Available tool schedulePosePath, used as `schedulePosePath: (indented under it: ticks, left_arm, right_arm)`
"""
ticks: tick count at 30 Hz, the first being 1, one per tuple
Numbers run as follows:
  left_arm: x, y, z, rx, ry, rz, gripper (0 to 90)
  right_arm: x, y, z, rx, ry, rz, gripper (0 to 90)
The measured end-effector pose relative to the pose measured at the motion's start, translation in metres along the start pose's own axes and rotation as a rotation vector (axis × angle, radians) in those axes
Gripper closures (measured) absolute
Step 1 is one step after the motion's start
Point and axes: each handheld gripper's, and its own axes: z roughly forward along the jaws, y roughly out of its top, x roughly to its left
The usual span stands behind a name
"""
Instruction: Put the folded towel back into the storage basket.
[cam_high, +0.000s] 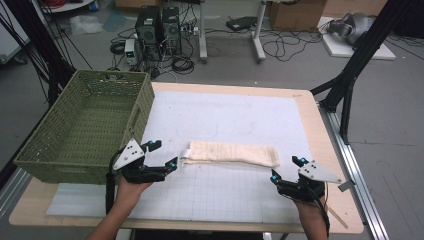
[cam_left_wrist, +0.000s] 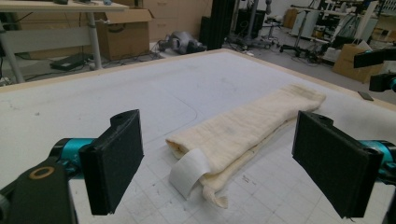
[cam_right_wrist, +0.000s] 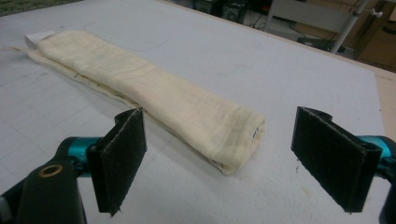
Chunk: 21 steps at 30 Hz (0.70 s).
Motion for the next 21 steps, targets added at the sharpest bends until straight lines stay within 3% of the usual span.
schedulePosePath:
  ticks: [15,21]
  left_arm:
    - [0.0013,0.0003,-0.0018,-0.007,0.005,-0.014,16.3]
    - [-0.0006,-0.0003,-0.0001,0.001,-0.015,-0.033,16.3]
  right_arm:
    - [0.0013,0.0006,0.0006,0.000,0.006,0.004,16.8]
    - [0.0000,0.0004,0.0009,-0.006,0.005,-0.004,16.8]
